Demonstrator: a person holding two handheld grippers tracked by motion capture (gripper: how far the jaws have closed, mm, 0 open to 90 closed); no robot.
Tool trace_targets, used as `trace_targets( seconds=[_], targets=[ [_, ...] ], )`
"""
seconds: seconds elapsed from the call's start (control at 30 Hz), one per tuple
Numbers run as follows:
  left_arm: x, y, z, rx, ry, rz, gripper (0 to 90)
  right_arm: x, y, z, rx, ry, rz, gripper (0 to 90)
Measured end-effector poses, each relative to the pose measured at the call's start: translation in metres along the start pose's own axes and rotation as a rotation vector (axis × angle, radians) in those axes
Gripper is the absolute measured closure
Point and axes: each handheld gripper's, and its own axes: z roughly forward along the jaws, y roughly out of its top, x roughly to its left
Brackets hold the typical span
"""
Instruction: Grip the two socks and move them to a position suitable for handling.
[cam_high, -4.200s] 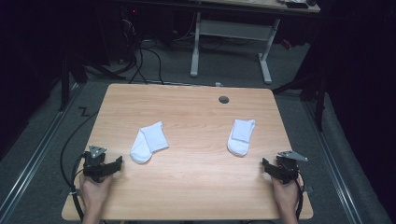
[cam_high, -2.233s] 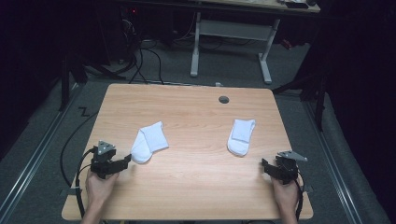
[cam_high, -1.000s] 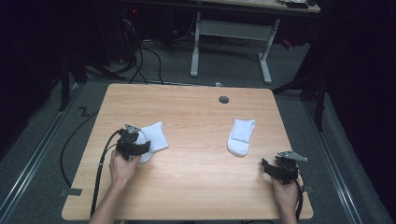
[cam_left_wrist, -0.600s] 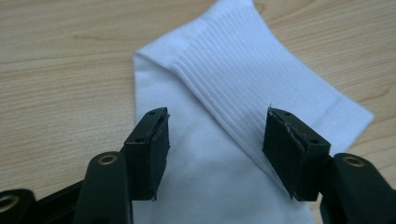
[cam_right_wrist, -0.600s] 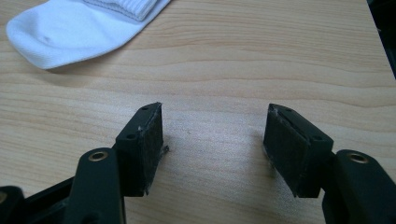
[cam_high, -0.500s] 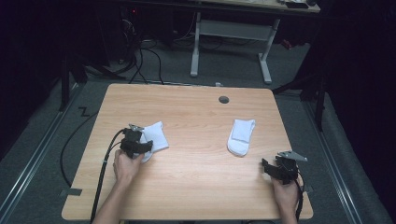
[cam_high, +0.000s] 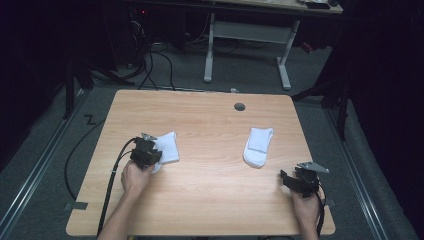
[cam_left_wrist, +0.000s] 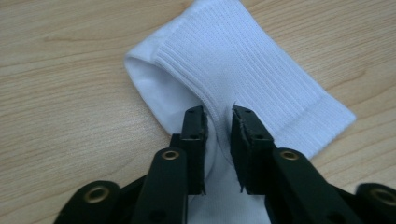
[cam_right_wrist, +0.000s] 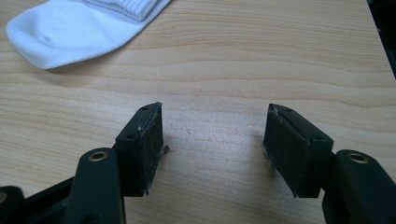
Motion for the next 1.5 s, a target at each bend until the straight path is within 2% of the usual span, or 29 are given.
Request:
trace_targets(
  seconds=[0.23, 0.57, 0.63, 0.87, 1.03, 1.1, 1.13, 1.23, 1.5],
  targets=[
    [0.004, 0.000, -0.003, -0.011, -0.047, -0.019, 83.9, 0.000, 0.000, 0.000, 0.000, 0.000, 0.000, 38.0],
    [-0.009, 0.004, -0.029, -0.103, -0.133, -0.002, 84.2, 0.000, 0.000, 0.000, 0.000, 0.000, -0.001, 37.9],
    [-0.012, 0.005, -0.037, -0.125, -0.165, -0.009, 84.3, 0.000, 0.000, 0.000, 0.000, 0.000, -0.001, 37.9],
    [-0.019, 0.006, -0.047, -0.158, -0.196, -0.015, 84.2, 0.000, 0.000, 0.000, 0.000, 0.001, -0.001, 37.8],
    [-0.034, 0.011, -0.051, -0.156, -0.220, 0.030, 84.2, 0.000, 0.000, 0.000, 0.000, 0.003, -0.001, 37.6],
    [-0.046, 0.015, -0.057, -0.176, -0.244, 0.040, 84.2, 0.000, 0.000, 0.000, 0.000, 0.005, -0.003, 37.4],
    [-0.046, 0.015, -0.057, -0.176, -0.244, 0.040, 84.2, 0.000, 0.000, 0.000, 0.000, 0.005, -0.003, 37.4],
    [-0.060, 0.018, -0.060, -0.182, -0.258, 0.055, 84.2, 0.000, 0.000, 0.000, 0.000, 0.009, -0.003, 37.2],
    [-0.077, 0.020, -0.052, -0.169, -0.267, 0.057, 84.1, 0.000, 0.000, 0.000, 0.001, 0.008, -0.007, 37.1]
  ],
)
